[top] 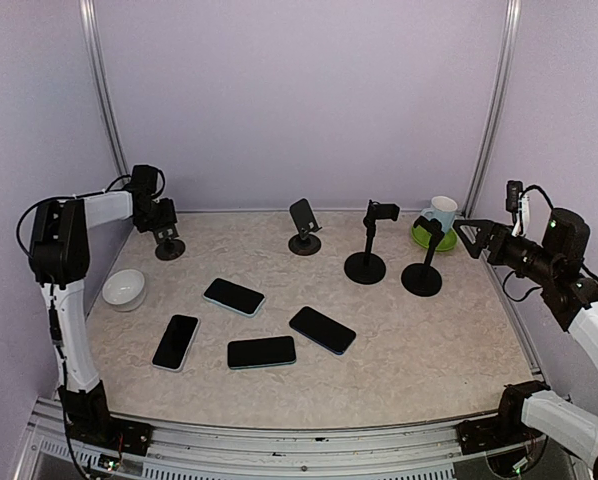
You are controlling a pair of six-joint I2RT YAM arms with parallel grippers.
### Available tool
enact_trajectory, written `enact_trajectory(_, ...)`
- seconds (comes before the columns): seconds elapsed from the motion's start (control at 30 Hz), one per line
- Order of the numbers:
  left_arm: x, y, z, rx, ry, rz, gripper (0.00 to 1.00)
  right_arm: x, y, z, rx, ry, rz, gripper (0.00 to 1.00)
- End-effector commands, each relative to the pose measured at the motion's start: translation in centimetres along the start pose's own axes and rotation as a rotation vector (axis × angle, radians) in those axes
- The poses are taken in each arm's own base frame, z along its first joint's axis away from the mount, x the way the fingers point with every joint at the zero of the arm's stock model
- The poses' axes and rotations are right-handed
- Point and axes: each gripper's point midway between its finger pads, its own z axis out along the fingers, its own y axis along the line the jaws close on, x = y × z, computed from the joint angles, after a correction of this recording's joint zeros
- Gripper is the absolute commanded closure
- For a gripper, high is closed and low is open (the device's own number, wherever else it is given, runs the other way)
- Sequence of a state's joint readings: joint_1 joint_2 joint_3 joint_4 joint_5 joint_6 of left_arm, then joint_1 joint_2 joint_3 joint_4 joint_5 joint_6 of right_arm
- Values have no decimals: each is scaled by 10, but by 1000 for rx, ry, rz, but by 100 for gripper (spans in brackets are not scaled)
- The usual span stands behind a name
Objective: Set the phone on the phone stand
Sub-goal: Move the phone stand to the corner of the board.
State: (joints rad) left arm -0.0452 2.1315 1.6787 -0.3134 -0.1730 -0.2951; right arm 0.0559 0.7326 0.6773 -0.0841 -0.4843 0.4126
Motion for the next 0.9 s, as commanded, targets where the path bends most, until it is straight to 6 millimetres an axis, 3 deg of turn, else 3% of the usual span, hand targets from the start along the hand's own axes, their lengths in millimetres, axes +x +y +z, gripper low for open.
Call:
enact_trajectory(0.0,-28,-16,-20,146,-95,118,43,-1,8,-1,-27,-9,-10,0)
enact_trajectory(0.27,-29,-20,-22,195,-121,215,37,0,8,0,-27,0,-8,0)
enact_trajectory(0.6,-38,-6,-29,169,-132,196,7,1,7,1,-24,4,-6,0)
enact_trajectory(0.67,-46,2,-36,148,-148,176,1,1,7,1,-22,5,-4,0)
enact_trajectory(0.87,-68,3,-81,140,-227,132,1,4,4,4,-6,23,-8,0)
